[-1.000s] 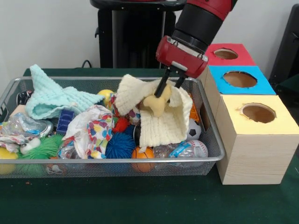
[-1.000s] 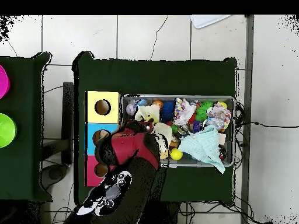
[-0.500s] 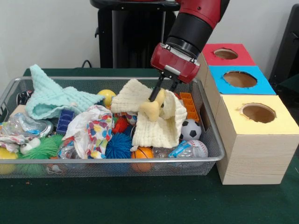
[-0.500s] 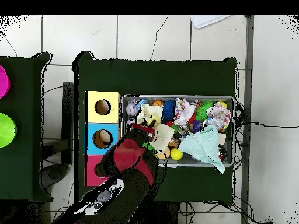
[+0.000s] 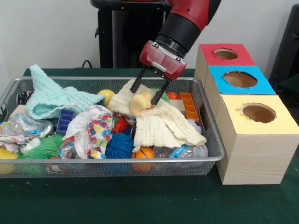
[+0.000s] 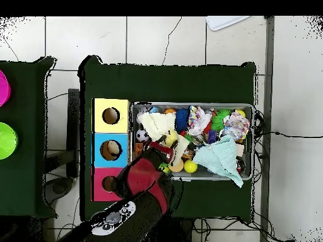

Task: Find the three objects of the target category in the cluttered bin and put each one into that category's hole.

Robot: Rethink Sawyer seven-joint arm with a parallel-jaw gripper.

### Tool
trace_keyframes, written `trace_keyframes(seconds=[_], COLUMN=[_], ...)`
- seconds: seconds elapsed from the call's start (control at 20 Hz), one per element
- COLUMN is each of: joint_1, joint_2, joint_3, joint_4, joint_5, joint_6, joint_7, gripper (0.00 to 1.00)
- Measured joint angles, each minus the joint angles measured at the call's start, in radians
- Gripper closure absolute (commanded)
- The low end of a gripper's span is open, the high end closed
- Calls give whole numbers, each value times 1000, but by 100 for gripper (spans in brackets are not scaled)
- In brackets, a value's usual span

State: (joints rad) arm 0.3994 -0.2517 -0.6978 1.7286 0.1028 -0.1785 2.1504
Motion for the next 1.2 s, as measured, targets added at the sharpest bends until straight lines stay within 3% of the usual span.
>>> trace_keyframes(seconds=[0.55,0.9,1.2], joint_1=[-150,-235,-346], joint_2=[-171,-227,-253], joint_3=[58,139,281], joint_4=[37,46,60], joint_5=[0,-1,-32], joint_6=[223,206,97], joint_7=[0,0,0], gripper=[0,0,0])
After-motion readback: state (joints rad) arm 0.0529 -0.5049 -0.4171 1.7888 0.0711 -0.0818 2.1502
